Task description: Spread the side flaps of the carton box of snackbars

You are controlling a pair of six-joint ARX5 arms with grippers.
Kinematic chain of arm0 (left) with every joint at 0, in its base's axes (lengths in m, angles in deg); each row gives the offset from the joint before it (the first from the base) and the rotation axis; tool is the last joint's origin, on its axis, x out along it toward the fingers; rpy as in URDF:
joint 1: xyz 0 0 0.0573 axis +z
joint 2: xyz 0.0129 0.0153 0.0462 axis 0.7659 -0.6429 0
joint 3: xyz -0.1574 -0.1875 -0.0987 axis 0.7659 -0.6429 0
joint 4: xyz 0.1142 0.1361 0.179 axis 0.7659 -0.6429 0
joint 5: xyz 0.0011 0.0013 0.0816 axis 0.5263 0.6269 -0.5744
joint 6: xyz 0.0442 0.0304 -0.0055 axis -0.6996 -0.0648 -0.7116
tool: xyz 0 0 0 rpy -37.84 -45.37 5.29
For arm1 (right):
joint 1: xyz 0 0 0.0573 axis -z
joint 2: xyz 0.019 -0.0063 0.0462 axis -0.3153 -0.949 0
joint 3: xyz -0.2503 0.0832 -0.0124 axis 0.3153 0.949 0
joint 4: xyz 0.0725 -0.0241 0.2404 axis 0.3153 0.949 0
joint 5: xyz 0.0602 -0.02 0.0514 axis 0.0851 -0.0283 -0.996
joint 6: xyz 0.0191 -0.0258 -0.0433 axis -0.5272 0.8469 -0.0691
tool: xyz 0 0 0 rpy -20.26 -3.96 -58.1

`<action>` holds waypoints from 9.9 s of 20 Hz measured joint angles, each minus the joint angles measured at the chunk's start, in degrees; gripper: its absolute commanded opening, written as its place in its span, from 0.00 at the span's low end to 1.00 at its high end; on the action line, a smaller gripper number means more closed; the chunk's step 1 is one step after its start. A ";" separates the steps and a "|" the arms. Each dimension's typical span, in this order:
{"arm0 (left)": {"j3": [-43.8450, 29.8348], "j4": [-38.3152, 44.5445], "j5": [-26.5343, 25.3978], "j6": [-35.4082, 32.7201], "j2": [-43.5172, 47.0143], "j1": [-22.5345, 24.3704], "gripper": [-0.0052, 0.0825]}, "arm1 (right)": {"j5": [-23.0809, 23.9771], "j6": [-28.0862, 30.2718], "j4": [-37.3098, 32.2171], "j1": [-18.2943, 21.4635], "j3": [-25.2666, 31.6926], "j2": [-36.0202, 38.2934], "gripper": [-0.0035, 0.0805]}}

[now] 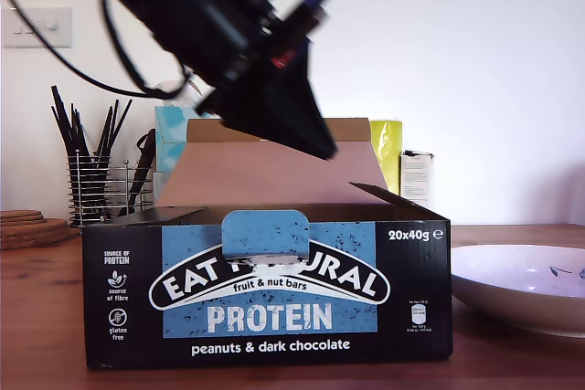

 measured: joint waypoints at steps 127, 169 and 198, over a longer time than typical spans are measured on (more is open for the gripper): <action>18.05 -47.36 -29.18 32.65 -9.66 3.56 0.79 | -0.04 7.52 -0.15 0.00 -0.09 0.00 0.03; 24.79 -52.26 -30.38 28.33 -16.06 4.04 0.79 | -0.02 9.01 -0.02 0.00 -0.09 0.00 0.03; 24.79 -58.34 -36.87 25.73 -9.99 6.32 0.79 | -0.02 9.03 1.29 0.00 -0.11 0.00 0.03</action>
